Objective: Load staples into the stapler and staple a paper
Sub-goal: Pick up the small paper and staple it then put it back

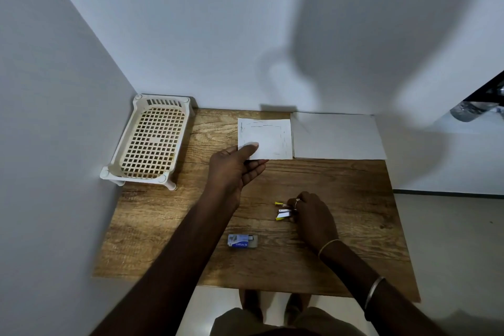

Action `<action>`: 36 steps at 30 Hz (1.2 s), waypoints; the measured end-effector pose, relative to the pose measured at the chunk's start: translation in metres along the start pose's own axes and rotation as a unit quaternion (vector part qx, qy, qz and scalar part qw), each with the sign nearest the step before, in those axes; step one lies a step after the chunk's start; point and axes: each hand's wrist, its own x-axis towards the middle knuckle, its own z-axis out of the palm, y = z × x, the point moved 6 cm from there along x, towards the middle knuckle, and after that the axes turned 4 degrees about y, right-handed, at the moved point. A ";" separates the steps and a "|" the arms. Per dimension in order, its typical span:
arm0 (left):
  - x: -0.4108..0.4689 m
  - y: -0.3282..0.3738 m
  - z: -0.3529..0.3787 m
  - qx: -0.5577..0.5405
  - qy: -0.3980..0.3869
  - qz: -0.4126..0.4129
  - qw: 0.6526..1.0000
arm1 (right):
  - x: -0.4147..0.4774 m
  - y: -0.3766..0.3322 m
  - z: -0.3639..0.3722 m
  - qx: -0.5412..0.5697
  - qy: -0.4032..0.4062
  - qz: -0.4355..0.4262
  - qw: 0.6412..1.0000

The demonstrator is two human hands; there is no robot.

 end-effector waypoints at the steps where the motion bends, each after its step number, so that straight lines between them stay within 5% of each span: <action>1: 0.000 0.000 0.000 -0.001 0.002 0.000 1.000 | 0.000 0.000 0.000 0.000 -0.001 -0.002 1.000; 8: 0.002 0.001 0.002 -0.003 -0.002 0.000 1.000 | 0.003 0.001 -0.001 -0.007 -0.022 -0.001 1.000; 12: 0.005 0.003 0.001 -0.003 -0.003 0.003 1.000 | 0.013 -0.003 -0.042 0.195 0.071 0.099 0.973; 14: 0.005 0.004 0.002 -0.008 -0.003 0.003 1.000 | 0.021 -0.006 -0.068 0.330 0.112 0.167 0.922; 18: 0.005 0.006 0.006 -0.013 -0.009 0.007 1.000 | 0.040 -0.024 -0.102 0.630 0.092 0.246 0.731; 23: 0.007 0.008 0.008 -0.016 -0.011 0.009 1.000 | 0.055 -0.040 -0.118 0.716 0.073 0.251 0.647; 30: 0.016 0.005 0.004 -0.004 -0.013 0.019 1.000 | 0.060 -0.039 -0.109 0.721 0.075 0.265 0.636; 36: 0.036 -0.006 -0.011 0.032 0.005 0.029 0.999 | 0.066 -0.022 -0.089 0.684 0.086 0.290 0.664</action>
